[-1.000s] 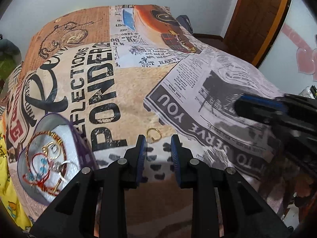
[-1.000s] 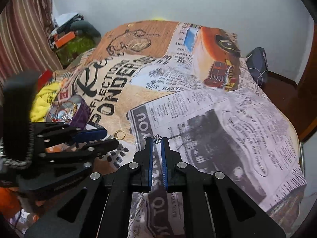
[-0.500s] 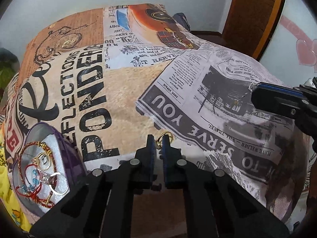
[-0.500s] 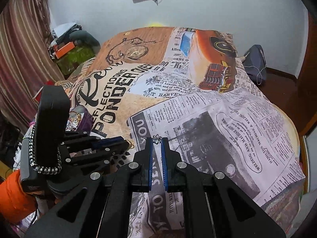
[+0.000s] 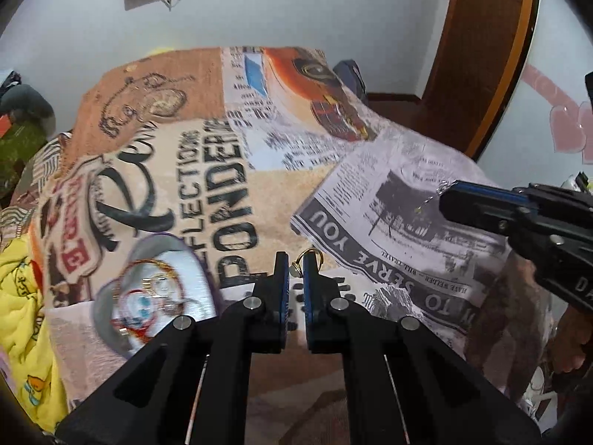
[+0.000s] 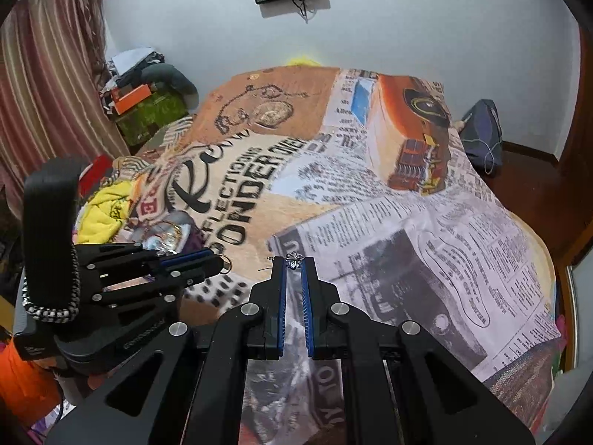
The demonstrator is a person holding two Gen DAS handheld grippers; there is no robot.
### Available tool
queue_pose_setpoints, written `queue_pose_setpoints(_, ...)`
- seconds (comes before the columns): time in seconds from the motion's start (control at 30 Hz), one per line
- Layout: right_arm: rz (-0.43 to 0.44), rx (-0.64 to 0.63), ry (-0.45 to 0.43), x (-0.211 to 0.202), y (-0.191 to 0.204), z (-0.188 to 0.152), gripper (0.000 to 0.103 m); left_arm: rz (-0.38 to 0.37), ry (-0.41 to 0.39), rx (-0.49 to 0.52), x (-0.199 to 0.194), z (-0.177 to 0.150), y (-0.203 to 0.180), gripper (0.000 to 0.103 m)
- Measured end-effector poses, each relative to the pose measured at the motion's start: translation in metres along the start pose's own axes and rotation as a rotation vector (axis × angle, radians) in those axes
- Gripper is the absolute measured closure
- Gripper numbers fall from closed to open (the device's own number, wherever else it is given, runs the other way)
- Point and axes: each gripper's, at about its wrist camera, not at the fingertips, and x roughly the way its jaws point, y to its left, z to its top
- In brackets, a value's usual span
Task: Organize jewelry
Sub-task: 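Carry both hoop earrings over the heart tin with both tools, then open both tools to drop the hoop earrings into the tin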
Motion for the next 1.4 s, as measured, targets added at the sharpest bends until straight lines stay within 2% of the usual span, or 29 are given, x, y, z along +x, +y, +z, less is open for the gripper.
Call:
queue_pose_setpoints(0.33, 0.051, -0.051, -0.049, -0.007, 0.04, 0.017, 0.096, 0.035, -0.092, -0.055, -0.052, 0.0, 0.035, 0.097)
queue_pose_setpoints(0.7, 0.127, -0.096, -0.077, 0.003, 0.082, 0.032, 0.096, 0.095, -0.155, -0.14, -0.083, -0.007, 0.087, 0.097)
queue_pose_setpoints(0.97, 0.175, -0.113, -0.047, 0.025, 0.099, 0.034, 0.096, 0.113, -0.143, -0.175, -0.081, -0.017, 0.109, 0.097)
queue_pose_setpoints(1.4, 0.171, -0.115, 0.099, 0.077, 0.103, 0.017, 0.096, 0.094, -0.051, -0.2, -0.039, -0.033, 0.12, 0.097)
